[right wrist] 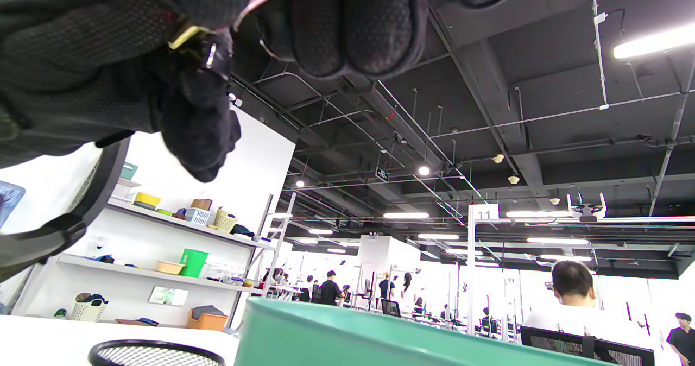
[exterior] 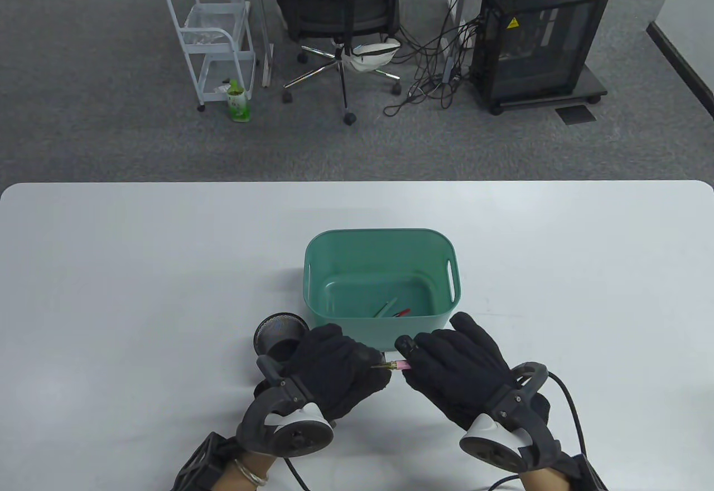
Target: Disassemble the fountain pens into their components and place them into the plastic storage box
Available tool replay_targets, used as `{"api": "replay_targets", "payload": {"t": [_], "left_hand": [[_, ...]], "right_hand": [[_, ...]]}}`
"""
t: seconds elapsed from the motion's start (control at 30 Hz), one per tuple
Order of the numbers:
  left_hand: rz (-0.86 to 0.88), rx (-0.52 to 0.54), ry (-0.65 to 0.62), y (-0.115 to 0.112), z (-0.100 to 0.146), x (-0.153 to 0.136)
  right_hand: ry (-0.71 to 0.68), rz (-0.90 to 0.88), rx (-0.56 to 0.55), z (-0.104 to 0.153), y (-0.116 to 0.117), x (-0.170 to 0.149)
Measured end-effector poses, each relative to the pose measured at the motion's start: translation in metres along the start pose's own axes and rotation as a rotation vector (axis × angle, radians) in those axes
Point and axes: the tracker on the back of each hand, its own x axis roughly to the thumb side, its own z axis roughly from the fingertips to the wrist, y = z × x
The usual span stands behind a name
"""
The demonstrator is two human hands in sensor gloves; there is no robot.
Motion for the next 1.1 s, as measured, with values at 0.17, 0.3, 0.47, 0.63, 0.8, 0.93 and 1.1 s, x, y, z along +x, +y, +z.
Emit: {"api": "replay_targets", "payload": {"t": [0.17, 0.3, 0.47, 0.63, 0.8, 0.93, 1.1], "left_hand": [[-0.004, -0.007, 0.006, 0.0003, 0.0009, -0.0007], [-0.012, 0.005, 0.005, 0.001, 0.001, -0.0002], [-0.017, 0.009, 0.004, 0.0009, 0.0011, 0.0001], [-0.023, 0.012, 0.001, 0.001, 0.0008, 0.001], [-0.024, 0.01, 0.001, 0.0004, 0.0007, 0.0014], [-0.025, 0.01, 0.004, 0.0002, 0.0005, 0.0013], [-0.019, 0.006, 0.005, -0.0002, 0.0003, 0.0009]], "right_hand": [[0.005, 0.001, -0.004, 0.0001, -0.0005, -0.0009], [0.006, 0.003, -0.003, 0.0001, -0.0004, -0.0012], [0.006, 0.003, -0.003, 0.0001, -0.0005, -0.0014], [0.006, 0.003, -0.003, 0.0001, -0.0005, -0.0014], [0.007, 0.004, -0.004, 0.0001, -0.0005, -0.0017], [0.007, 0.001, -0.002, 0.0001, 0.0, -0.0024], [0.007, 0.003, 0.001, 0.0, 0.0004, -0.0027]]}}
